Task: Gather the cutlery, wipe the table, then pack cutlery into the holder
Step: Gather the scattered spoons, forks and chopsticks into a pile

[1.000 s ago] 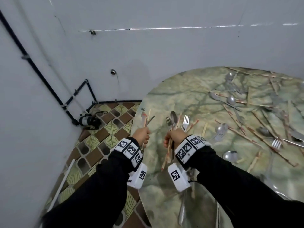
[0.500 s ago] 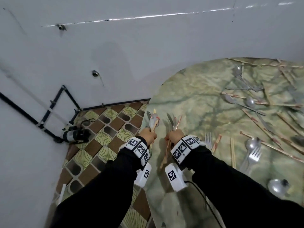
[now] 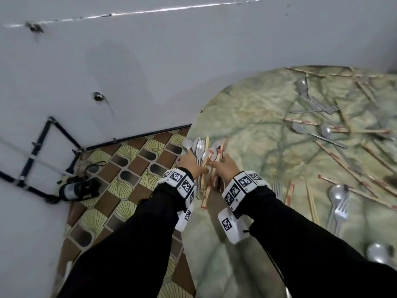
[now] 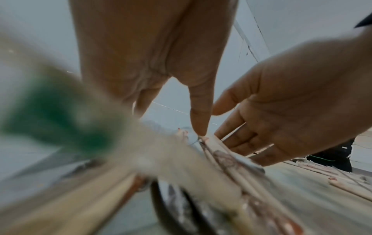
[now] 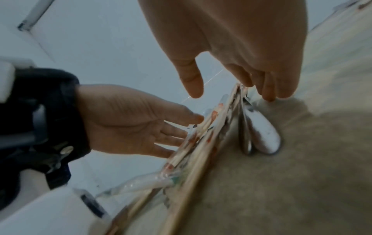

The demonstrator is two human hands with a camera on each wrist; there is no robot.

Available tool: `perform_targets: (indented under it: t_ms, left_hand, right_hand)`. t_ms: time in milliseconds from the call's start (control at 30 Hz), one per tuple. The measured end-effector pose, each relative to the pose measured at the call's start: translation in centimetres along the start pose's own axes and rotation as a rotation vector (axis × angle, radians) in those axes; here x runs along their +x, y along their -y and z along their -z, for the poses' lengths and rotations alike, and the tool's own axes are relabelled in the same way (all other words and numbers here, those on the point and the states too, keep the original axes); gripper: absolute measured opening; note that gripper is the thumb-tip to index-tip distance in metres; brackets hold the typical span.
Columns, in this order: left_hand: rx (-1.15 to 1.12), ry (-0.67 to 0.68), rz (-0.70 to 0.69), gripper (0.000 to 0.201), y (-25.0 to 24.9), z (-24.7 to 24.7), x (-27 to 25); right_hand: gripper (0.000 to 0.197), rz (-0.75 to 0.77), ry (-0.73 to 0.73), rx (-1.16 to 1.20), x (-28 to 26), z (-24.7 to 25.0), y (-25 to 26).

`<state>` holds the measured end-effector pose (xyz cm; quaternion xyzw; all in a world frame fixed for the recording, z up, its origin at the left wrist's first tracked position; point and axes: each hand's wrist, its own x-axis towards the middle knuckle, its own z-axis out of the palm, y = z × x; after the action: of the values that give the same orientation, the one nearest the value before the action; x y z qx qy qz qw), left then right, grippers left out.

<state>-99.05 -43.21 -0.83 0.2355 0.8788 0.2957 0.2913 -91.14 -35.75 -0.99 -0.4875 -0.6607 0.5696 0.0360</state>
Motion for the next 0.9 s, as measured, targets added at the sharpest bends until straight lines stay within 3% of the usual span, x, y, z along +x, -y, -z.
perform_targets:
  t_ms: [133, 300, 333, 467, 633, 900]
  left_hand:
    - [-0.135, 0.052, -0.001, 0.070, 1.1, 0.3, 0.1]
    - [-0.073, 0.140, 0.007, 0.104, 2.0, -0.5, 0.6]
    - [-0.047, 0.162, -0.010, 0.101, 1.8, -0.8, 0.6]
    - [0.037, 0.115, -0.040, 0.053, 0.1, -1.7, 1.1]
    - [0.182, 0.238, -0.071, 0.074, -0.9, -1.8, 2.2]
    - [0.092, 0.140, -0.103, 0.091, -1.4, -1.4, 1.2]
  right_hand:
    - [0.056, -0.015, -0.067, -0.228, -0.7, 0.6, -0.7]
    - [0.053, -0.013, -0.007, -0.201, -1.2, -0.9, -0.4]
    - [0.053, -0.016, 0.001, -0.192, -1.2, -1.3, -0.3]
    - [0.055, -0.017, 0.001, -0.188, -0.7, -1.5, 0.3]
    - [0.051, -0.009, -0.009, -0.164, 0.0, -0.2, 0.8]
    - [0.049, 0.036, 0.044, -0.234, -2.0, 3.1, -0.4]
